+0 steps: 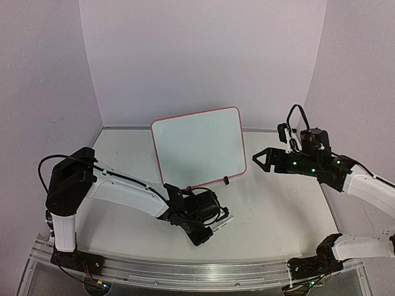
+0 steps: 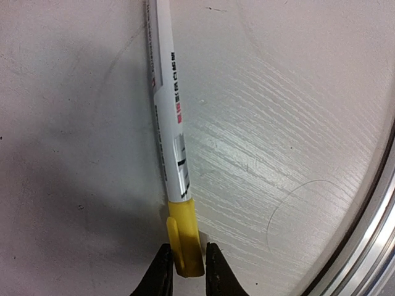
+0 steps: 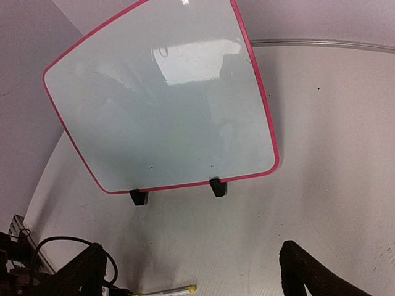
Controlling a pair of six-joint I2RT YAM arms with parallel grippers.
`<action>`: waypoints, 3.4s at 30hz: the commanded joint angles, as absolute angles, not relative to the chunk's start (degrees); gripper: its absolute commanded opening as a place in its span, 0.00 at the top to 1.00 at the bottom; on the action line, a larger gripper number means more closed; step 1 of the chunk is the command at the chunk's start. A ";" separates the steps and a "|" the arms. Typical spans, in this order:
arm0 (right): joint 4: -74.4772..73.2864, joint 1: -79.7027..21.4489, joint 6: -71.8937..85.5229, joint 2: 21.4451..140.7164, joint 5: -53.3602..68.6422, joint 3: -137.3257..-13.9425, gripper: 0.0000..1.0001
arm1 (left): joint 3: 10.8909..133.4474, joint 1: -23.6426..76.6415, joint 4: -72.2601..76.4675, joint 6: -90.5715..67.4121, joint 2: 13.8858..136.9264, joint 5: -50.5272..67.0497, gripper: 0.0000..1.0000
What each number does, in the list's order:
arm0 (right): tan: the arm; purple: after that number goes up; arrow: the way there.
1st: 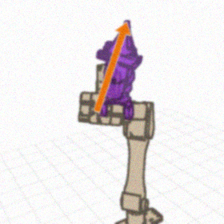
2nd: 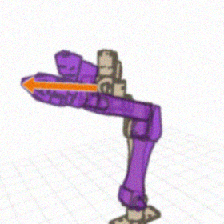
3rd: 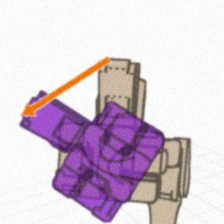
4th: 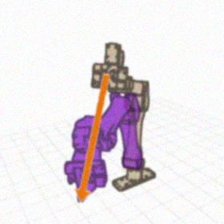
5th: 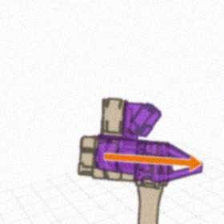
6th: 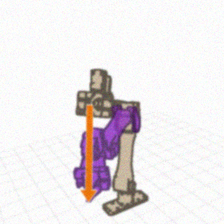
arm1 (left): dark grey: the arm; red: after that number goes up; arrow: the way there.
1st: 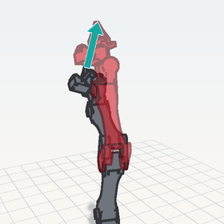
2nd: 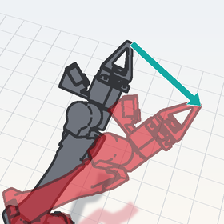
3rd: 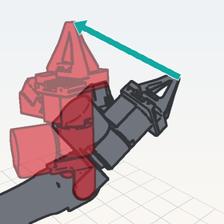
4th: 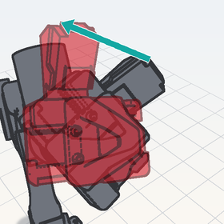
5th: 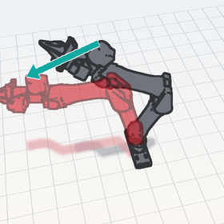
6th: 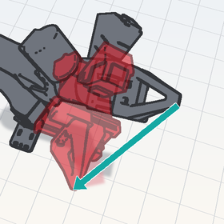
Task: Write a sentence on the whiteboard
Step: Pick up the whiteboard marker from the center of the board, then pass from the left arm to the right
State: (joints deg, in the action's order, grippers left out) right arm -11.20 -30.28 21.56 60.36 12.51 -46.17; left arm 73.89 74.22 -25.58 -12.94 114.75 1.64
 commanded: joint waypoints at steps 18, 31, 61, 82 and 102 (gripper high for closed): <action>-13.93 -29.63 21.32 64.88 32.59 -43.27 0.02 | 69.10 69.22 -27.48 -10.28 101.36 7.52 1.00; -11.38 -30.82 23.65 68.60 61.27 -41.19 0.02 | 66.59 63.86 -24.20 -1.75 90.59 32.37 1.00; 5.78 -47.00 30.92 81.36 62.93 -45.06 0.19 | 68.91 64.08 -24.45 -3.07 93.31 34.47 1.00; 5.80 -48.66 30.60 84.17 62.14 -45.08 0.64 | 69.75 64.07 -26.15 -2.18 93.88 33.83 1.00; 5.64 -48.59 28.57 81.95 51.21 -44.84 1.00 | 61.95 63.98 -15.53 -11.22 87.94 20.78 0.43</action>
